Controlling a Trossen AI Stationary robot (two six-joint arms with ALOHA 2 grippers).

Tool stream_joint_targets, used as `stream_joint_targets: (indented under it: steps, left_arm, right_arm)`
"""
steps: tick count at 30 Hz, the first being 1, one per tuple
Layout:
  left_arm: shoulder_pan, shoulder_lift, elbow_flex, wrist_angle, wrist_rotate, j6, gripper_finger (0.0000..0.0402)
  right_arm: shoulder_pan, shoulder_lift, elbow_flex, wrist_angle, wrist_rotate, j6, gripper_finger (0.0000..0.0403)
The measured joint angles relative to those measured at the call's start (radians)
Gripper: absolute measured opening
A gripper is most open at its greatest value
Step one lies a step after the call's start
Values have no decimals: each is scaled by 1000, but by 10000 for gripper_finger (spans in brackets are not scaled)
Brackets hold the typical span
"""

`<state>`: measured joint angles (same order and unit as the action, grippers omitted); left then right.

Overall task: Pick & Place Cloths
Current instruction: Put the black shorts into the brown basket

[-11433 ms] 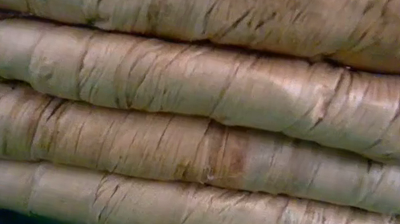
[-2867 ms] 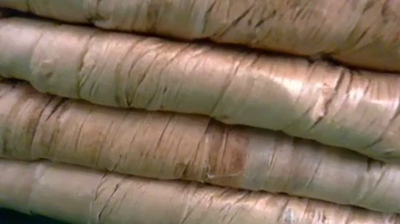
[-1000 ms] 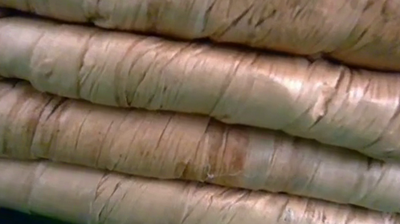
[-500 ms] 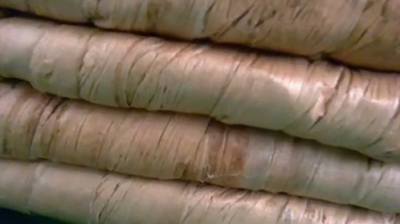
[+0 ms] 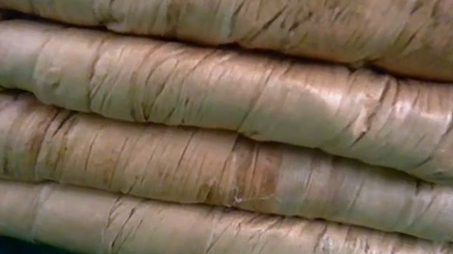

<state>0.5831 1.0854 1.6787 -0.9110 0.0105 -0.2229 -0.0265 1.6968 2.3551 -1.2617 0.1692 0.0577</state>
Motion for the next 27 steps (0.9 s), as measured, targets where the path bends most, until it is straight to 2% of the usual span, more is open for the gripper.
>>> stream_joint_targets:
  steps: [3, 8, 15, 19, 27]
  left_arm:
    - [-6, 4, 0, 21, 4, -1, 0]
    - [-56, 5, 0, 97, 82, 18, 0]
    - [-203, 14, 0, 101, 143, 117, 0]
    - [-304, 43, 0, 81, 182, 155, 0]
    - [-459, 136, 0, 72, 183, 239, 0]
  right_arm:
    - [0, -26, -1, -59, 9, 1, 10]
    - [2, -68, -2, -144, 18, 21, 9]
    - [26, -102, -9, -224, 10, 22, 10]
    - [48, -102, -17, -232, -38, 21, 9]
    - [97, -91, -95, -220, -134, 12, 10]
